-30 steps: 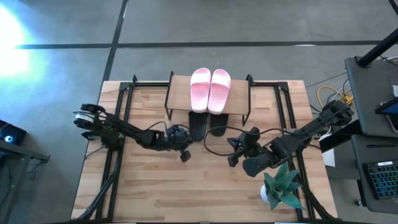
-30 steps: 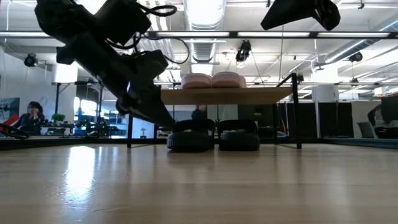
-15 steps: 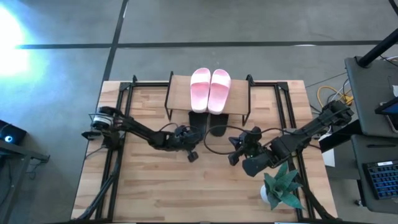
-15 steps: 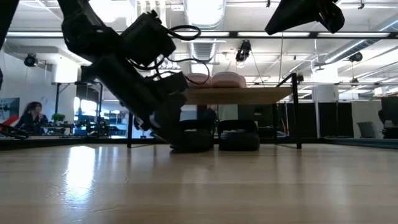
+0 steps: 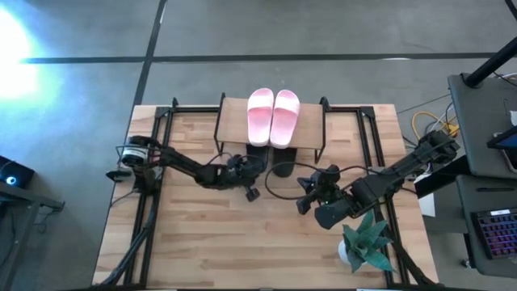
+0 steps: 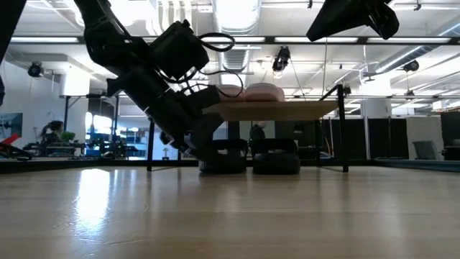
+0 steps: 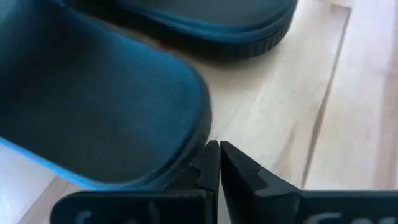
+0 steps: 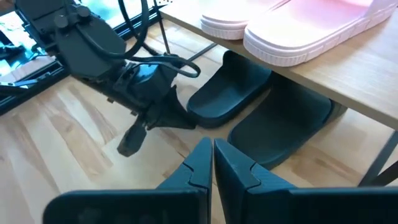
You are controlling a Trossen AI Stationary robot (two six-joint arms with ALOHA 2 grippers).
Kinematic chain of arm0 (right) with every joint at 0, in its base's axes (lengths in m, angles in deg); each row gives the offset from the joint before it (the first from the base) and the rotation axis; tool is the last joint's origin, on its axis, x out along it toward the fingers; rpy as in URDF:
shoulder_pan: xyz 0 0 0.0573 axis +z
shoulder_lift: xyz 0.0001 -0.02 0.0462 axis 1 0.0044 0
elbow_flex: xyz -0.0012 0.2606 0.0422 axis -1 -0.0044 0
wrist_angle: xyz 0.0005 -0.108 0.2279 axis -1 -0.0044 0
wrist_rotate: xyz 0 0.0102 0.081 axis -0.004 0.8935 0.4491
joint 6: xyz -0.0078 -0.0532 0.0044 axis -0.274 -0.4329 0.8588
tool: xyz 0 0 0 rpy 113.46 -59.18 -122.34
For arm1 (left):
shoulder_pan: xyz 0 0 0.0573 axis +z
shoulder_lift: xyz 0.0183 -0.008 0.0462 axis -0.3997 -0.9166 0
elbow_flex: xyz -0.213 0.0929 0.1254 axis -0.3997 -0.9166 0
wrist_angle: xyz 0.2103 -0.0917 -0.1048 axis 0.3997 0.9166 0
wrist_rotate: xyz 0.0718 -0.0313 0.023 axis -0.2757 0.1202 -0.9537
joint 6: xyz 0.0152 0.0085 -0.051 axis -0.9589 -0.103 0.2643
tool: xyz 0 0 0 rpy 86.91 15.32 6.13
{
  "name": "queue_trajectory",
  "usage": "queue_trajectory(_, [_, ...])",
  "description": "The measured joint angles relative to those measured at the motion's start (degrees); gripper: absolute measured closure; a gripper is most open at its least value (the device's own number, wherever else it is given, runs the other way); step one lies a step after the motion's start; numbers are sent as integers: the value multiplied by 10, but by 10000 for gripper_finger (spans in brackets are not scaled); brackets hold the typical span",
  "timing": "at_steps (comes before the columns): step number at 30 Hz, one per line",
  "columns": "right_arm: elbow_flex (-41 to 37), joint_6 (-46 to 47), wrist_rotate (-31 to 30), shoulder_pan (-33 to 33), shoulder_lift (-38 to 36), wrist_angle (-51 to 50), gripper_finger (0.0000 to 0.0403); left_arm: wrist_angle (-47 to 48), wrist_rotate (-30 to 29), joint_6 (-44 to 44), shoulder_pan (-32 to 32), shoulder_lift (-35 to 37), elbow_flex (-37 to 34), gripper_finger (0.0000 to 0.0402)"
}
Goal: Pick and place slides into the shelf
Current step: Adjust the black slides under the shelf, then adjust the shelf
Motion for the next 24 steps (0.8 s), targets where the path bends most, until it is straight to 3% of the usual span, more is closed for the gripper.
queue_trajectory(7, [0,1,4,0,0,0,394,1,3,0,-7,12,9,402])
queue_trajectory(10, [0,2,49,-4,0,0,394,3,3,1,-26,40,11,402])
queue_trajectory(13, [-5,35,90,-7,2,-1,394,5,9,14,-62,84,11,402])
queue_trajectory(16, [-7,77,89,-8,1,-1,394,43,-1,30,-111,141,10,402])
queue_trajectory(20, [-5,82,126,-16,-11,1,394,144,-23,130,-177,229,10,402])
queue_trajectory(24, [-4,63,160,-33,-38,-18,394,243,-101,205,-226,333,10,402])
